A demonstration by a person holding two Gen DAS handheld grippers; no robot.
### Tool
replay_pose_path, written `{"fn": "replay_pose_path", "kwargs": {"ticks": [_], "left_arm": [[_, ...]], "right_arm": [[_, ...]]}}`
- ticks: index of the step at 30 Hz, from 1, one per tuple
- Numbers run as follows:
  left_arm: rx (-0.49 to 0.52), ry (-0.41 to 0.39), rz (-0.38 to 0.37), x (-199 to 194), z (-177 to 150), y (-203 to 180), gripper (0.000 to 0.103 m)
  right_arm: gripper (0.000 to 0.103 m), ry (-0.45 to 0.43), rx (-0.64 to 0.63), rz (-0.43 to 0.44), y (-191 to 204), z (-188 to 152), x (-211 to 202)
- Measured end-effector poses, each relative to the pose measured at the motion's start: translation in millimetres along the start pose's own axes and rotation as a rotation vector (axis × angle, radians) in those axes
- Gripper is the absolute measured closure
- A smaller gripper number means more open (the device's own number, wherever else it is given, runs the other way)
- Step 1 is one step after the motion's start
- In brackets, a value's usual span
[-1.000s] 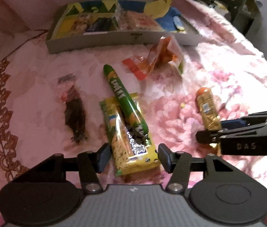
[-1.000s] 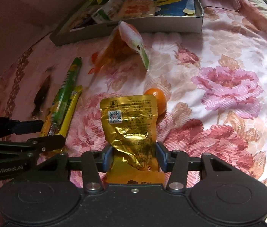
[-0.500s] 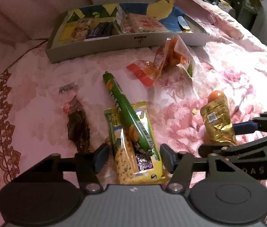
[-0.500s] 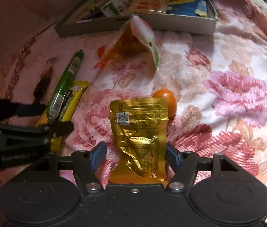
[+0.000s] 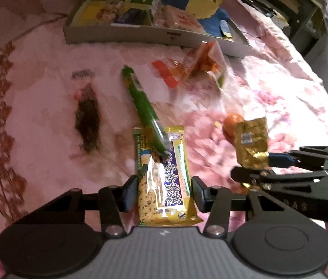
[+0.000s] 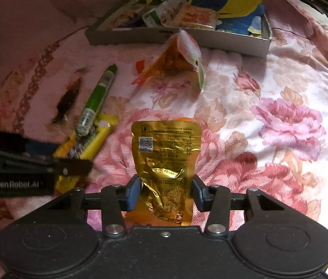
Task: Organize snacks
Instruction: 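Lift the gold foil pouch with the right gripper while the left lifts the yellow cracker packet, then carry both held packets over the cardboard box and lower them inside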
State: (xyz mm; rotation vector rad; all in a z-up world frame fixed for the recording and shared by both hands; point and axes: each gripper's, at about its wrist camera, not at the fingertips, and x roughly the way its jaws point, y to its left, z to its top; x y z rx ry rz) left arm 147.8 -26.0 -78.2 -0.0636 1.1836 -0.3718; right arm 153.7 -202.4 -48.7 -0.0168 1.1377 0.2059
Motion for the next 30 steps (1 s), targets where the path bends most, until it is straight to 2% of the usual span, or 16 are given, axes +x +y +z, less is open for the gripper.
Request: {"fn": "replay_pose_path", "kwargs": {"ticks": [7, 10, 19, 24, 30], "left_arm": [[-0.024, -0.019, -0.055, -15, -4, -4, 0.051], [-0.039, -0.024, -0.082, -17, -4, -5, 0.051], [-0.03, -0.011, -0.151, -22, -16, -21, 0.051], [-0.011, -0.077, -0.162, -35, -15, -28, 0.051], [-0.068, -0.166, -0.197, -49, -13, -23, 0.051]], "right_arm": [[0.055, -0.102, 0.056, -0.025, -12, -1, -27], [0.055, -0.156, 0.119, -0.013, -23, 0, -39], [0.055, -0.2, 0.176, -0.016, -32, 3, -44], [0.055, -0.234, 0.182, -0.013, -34, 4, -50], [0.055, -0.303, 0.208, -0.013, -38, 6, -59]]}}
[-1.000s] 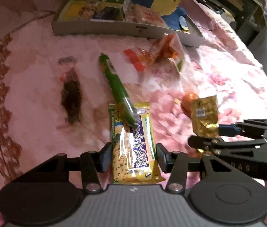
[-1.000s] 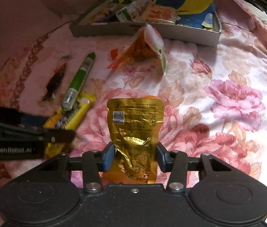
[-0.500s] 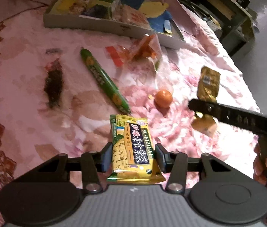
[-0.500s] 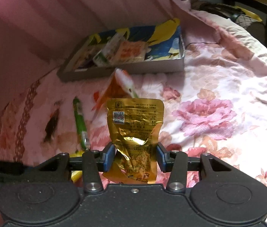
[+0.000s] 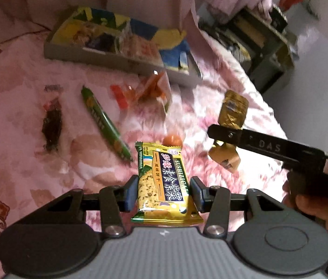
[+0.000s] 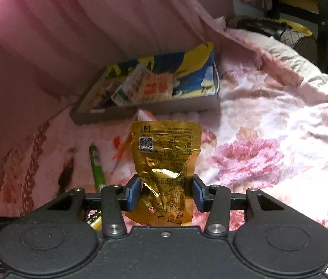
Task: Organize snacks
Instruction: 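Carry both held packets over the cardboard box and lower them inside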
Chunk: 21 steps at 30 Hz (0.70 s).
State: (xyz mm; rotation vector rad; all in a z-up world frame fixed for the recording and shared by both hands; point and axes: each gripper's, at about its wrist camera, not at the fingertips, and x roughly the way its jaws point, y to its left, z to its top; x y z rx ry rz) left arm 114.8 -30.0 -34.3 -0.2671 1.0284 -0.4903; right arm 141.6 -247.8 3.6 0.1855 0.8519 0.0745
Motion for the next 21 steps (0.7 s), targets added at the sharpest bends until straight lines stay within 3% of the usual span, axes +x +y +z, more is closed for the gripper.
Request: {"fn": "replay_pose_path", "kwargs": {"ticks": [8, 14, 19, 21], "left_arm": [[-0.024, -0.123, -0.007, -13, 9, 3, 0.051], [0.01, -0.289, 0.08, -25, 14, 1, 0.051], [-0.019, -0.376, 0.07, -26, 24, 4, 0.051], [-0.011, -0.449, 0.085, -24, 32, 2, 0.051]], "right_arm": [[0.055, -0.1, 0.009, 0.029, 4, 5, -6], [0.055, -0.174, -0.028, -0.004, 10, 8, -11], [0.055, -0.198, -0.026, -0.007, 10, 11, -8], [0.055, -0.209, -0.036, -0.014, 11, 14, -4]]}}
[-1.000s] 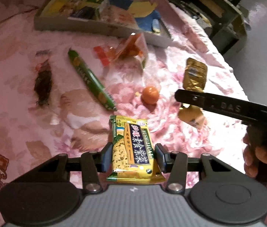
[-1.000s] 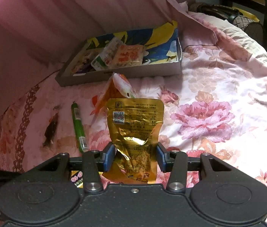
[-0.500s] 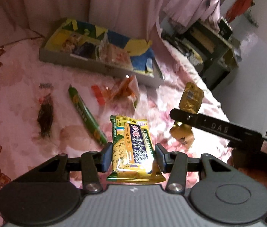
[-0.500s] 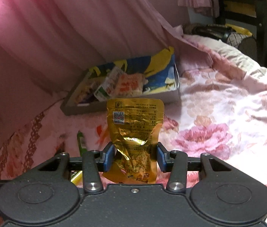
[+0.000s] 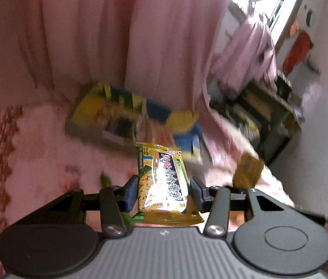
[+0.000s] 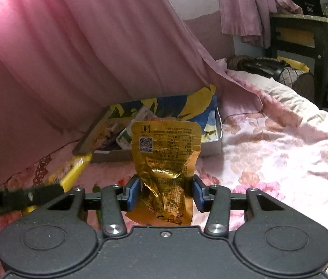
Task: Organize snacks
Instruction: 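Carry both held packets over the cardboard box and lower them inside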
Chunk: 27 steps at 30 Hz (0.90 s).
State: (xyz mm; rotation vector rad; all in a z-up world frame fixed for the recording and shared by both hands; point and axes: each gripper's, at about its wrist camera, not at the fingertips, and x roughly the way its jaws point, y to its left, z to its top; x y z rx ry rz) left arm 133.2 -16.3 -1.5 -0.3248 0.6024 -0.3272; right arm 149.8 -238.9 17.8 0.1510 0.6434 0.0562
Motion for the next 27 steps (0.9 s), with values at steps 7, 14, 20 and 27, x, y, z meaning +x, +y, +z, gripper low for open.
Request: {"fn": "replay_pose_path", "kwargs": {"ticks": [7, 14, 20, 27], "left_arm": [[0.062, -0.18, 0.024, 43, 42, -2, 0.051], [0.076, -0.27, 0.036, 101, 76, 33, 0.051], [0.121, -0.279, 0.039, 146, 80, 51, 0.051], [0.146, -0.213, 0.034, 180, 74, 56, 0.051]], "right_arm": [[0.055, -0.086, -0.007, 0.006, -1, 26, 33], [0.055, -0.142, 0.017, 0.017, 3, 59, 86], [0.055, -0.122, 0.04, 0.022, 2, 75, 142], [0.055, -0.06, 0.059, 0.0, -11, 78, 174]]}}
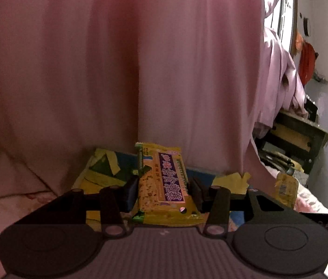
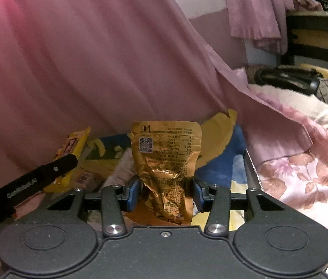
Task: Organize snacks
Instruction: 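Carry both held packets over the cardboard box and lower them inside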
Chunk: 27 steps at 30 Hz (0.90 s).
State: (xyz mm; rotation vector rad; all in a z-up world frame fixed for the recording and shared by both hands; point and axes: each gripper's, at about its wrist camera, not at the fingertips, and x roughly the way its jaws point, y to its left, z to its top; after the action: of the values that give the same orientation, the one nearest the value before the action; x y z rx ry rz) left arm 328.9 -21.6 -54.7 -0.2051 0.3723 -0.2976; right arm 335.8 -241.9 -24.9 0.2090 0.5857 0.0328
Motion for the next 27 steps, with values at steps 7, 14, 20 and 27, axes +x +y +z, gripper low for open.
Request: {"fn": "replay_pose_path", "kwargs": {"ticks": [7, 14, 20, 27], "left_arm": [[0.027, 0.063, -0.01, 15, -1, 0, 0.051], [0.032, 0.122, 0.003, 29, -8, 5, 0.051], [0.037, 0.14, 0.013, 36, -11, 4, 0.051], [0.03, 0.166, 0.007, 41, -14, 5, 0.051]], "right_arm": [[0.055, 0.086, -0.015, -0.044, 0, 1, 18], [0.055, 0.113, -0.05, -0.054, 10, -7, 29], [0.054, 0.123, -0.066, -0.049, 13, -14, 34], [0.053, 0.132, -0.058, -0.041, 13, -15, 34]]}}
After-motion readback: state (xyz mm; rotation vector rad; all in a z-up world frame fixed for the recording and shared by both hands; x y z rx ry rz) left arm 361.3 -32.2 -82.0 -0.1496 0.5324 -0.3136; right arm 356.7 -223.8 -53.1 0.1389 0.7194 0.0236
